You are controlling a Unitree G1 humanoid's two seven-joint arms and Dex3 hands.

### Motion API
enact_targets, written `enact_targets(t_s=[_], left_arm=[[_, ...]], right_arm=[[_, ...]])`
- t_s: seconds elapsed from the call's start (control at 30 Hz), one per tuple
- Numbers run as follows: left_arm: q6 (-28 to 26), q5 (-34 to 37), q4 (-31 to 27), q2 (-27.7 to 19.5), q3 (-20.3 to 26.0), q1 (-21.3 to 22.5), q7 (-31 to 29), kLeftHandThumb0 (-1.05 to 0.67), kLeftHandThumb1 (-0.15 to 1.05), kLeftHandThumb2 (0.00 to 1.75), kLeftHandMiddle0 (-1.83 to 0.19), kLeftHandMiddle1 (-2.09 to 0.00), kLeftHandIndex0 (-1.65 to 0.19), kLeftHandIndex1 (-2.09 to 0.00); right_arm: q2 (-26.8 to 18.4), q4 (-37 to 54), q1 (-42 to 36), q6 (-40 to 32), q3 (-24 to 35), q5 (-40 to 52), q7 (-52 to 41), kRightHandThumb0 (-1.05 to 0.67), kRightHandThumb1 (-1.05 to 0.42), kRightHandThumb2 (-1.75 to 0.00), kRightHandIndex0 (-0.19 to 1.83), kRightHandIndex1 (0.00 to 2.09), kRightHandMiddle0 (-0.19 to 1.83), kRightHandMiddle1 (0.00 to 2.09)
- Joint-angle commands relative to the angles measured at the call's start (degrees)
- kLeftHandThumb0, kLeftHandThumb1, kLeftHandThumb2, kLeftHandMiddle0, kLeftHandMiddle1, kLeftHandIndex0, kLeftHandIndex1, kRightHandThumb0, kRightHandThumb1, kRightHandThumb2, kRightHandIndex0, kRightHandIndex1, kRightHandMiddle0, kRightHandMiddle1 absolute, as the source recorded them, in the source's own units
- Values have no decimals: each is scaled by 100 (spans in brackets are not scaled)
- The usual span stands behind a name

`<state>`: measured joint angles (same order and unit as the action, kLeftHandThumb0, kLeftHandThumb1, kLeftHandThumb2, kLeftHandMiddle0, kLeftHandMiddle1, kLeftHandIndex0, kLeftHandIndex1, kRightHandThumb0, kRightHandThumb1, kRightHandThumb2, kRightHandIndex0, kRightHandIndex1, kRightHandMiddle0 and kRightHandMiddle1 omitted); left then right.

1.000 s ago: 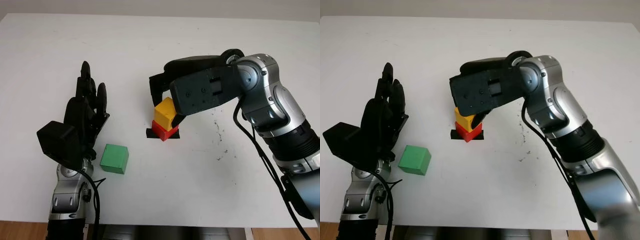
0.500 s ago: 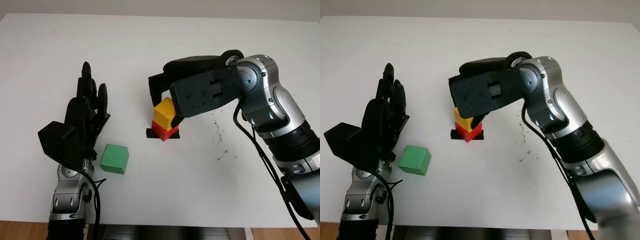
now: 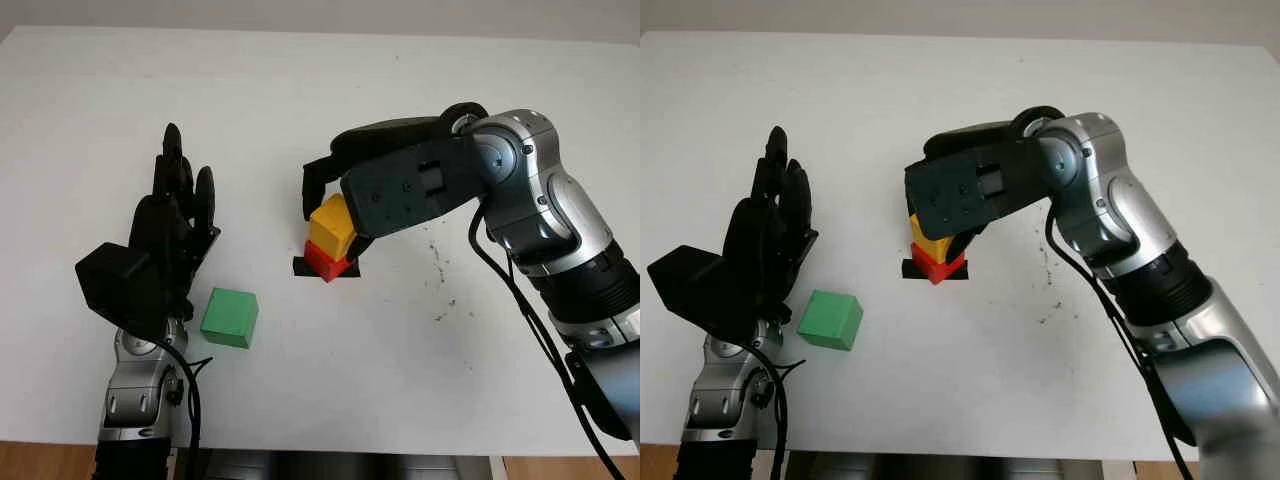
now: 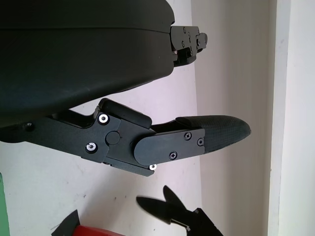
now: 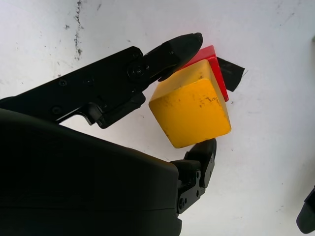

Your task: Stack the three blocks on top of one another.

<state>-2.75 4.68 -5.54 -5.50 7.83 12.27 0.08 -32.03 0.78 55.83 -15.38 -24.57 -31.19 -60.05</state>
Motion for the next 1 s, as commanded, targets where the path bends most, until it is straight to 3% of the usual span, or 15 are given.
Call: enact_targets(t_s=[0.0, 0.5, 0.73, 0.97], left_arm=[[64, -20, -35, 0, -4, -79, -6, -75, 105, 57, 13, -5, 10, -5], [57, 8, -32, 10, 22, -63, 11, -75, 105, 56, 13, -6, 9, -6], [28, 87, -126, -39, 104, -100, -32, -75, 105, 55, 12, -6, 9, -6], [43, 205, -321, -305, 261, -174, -325, -72, 105, 52, 11, -6, 7, -6]], right_arm=[[-12, 213, -53, -133, 63, 46, -62, -62, -83, -5, -1, 0, 14, 18], [-212, 430, 44, -125, 307, 477, -264, -76, -83, -6, -18, 0, -8, 1], [-335, 515, 3, -268, 1321, 949, 538, -89, -99, -9, -15, 3, -9, 4], [-373, 612, -1009, 185, 2314, 1243, 2077, -83, -105, -23, -8, 7, 2, 9]])
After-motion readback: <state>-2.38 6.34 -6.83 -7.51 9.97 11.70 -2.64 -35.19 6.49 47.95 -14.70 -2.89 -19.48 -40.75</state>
